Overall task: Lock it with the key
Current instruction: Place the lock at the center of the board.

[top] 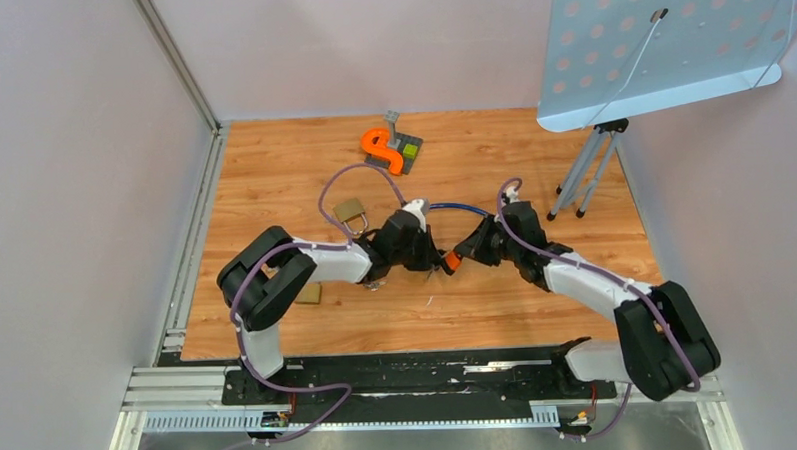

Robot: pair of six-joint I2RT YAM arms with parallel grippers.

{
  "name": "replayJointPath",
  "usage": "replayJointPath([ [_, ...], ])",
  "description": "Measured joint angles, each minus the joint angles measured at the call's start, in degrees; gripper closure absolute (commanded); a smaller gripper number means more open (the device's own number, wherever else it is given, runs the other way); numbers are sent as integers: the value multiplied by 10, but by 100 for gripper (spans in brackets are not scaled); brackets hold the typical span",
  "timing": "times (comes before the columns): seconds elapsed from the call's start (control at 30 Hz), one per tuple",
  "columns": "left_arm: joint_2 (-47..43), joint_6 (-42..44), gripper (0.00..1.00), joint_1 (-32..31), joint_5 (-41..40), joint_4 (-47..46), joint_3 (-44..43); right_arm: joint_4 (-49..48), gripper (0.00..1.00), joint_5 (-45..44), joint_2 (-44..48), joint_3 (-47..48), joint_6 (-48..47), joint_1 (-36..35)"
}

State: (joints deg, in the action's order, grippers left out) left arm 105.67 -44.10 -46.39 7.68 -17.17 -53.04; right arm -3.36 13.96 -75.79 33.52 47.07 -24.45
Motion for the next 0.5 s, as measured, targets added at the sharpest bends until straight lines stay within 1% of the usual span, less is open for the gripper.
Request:
replayJointPath([
  [0.13, -18, -20, 100, -66, -65, 31, 23, 36, 100, 6, 66, -45, 27, 0],
  [0.27, -37, -42, 100, -100, -99, 56, 32, 69, 100, 6, 121, -71, 49, -1],
  [0.3, -39, -50, 93, -108, -103, 61, 32, 76, 100, 5, 129, -75, 54, -1],
  [0.33, -40, -58, 89, -116, -108, 66, 32, 84, 100, 4, 134, -78, 56, -1],
  [0.37, -41, -65, 82, -123, -114, 71, 32, 92, 99, 3, 137, -80, 58, -1],
  [0.43, -45, -77, 72, -137, -133, 83, 32, 109, 97, -3, 148, -89, 62, -1],
  [0.47, -49, -85, 69, -145, -145, 94, 32, 115, 96, -6, 154, -95, 64, -1],
  [0.5, -51, -88, 65, -150, -154, 103, 32, 122, 94, -9, 165, -104, 66, -1],
])
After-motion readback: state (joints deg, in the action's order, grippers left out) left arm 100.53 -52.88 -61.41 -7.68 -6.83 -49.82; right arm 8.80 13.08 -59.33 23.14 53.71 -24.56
